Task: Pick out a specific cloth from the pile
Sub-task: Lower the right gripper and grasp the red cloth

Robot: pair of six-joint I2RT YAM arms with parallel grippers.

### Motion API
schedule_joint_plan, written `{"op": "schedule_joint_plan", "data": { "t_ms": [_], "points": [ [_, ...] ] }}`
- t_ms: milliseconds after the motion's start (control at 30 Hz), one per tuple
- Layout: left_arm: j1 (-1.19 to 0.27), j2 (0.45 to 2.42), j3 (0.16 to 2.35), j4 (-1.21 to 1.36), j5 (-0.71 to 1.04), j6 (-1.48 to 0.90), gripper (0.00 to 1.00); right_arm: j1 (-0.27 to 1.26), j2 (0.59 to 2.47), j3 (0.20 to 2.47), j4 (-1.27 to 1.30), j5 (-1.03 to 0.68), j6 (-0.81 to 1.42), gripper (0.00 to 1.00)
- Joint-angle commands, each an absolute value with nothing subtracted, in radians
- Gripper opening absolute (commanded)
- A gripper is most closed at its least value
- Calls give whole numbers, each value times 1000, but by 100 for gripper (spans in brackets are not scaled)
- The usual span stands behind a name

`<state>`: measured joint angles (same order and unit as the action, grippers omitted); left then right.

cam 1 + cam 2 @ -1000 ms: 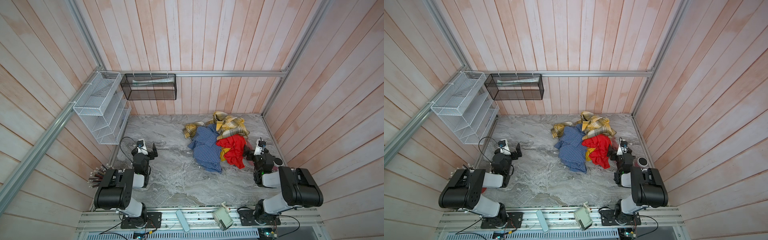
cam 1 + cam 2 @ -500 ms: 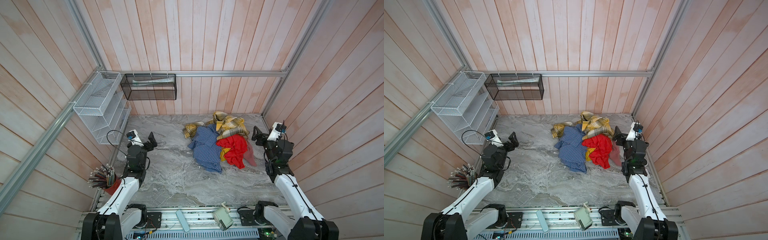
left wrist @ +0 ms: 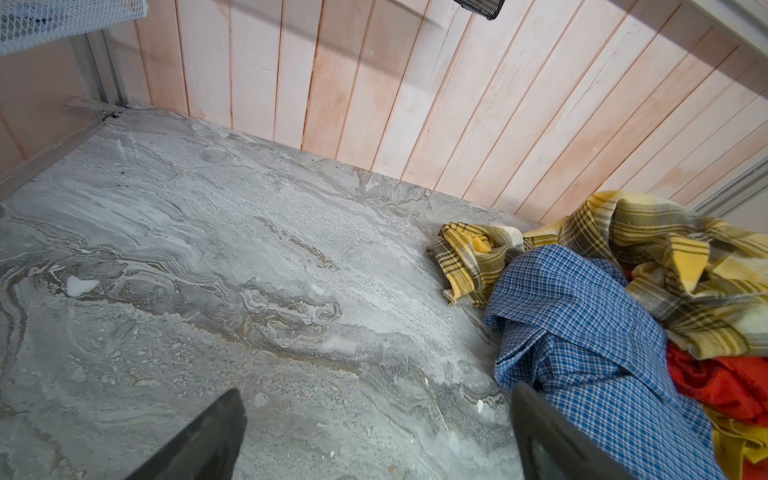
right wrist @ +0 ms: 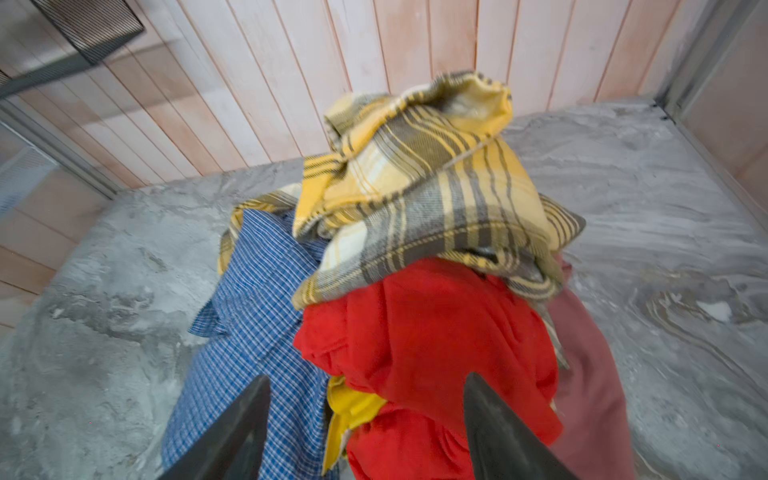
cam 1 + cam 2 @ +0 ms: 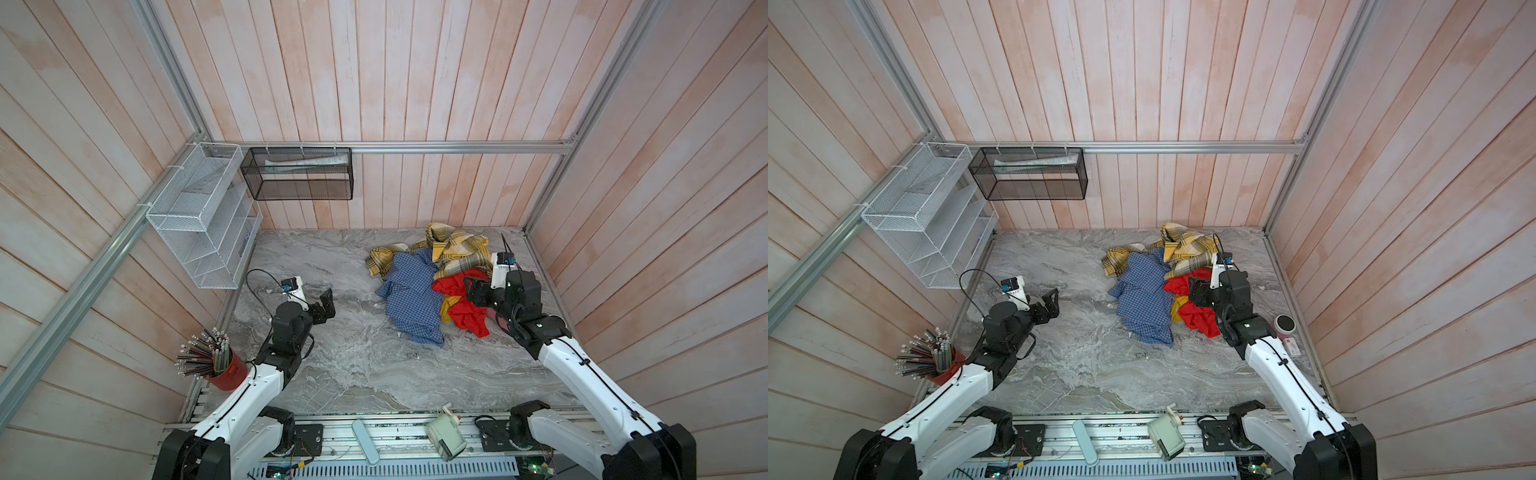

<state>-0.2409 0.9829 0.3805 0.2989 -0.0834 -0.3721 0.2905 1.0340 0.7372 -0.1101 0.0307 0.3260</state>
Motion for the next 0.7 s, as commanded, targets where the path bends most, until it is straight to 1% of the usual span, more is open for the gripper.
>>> {"op": "schedule_joint_plan", "data": {
  "t_ms": [0, 100, 333, 467, 567, 600, 667],
  "points": [
    [-247, 965, 359, 285, -80, -394, 100, 297, 1056, 726, -210, 141, 356, 73],
    [-248, 960, 355, 288, -77, -392, 100, 296, 1091, 726, -195, 164, 334, 74],
    [-252, 954, 354, 276, -75, -399, 100, 290, 1230, 754, -74, 122, 298, 77],
    [-256, 942, 351, 264, -77, -402, 100, 288, 1300, 786, -57, 141, 288, 75],
    [-260, 934, 349, 258, -83, -402, 100, 282, 1339, 802, -46, 164, 282, 70],
    [-261, 934, 347, 255, -85, -402, 100, 278, 1347, 805, -35, 154, 277, 66],
    [-264, 932, 347, 251, -88, -403, 100, 272, 1355, 804, -16, 149, 275, 50]
  ]
}}
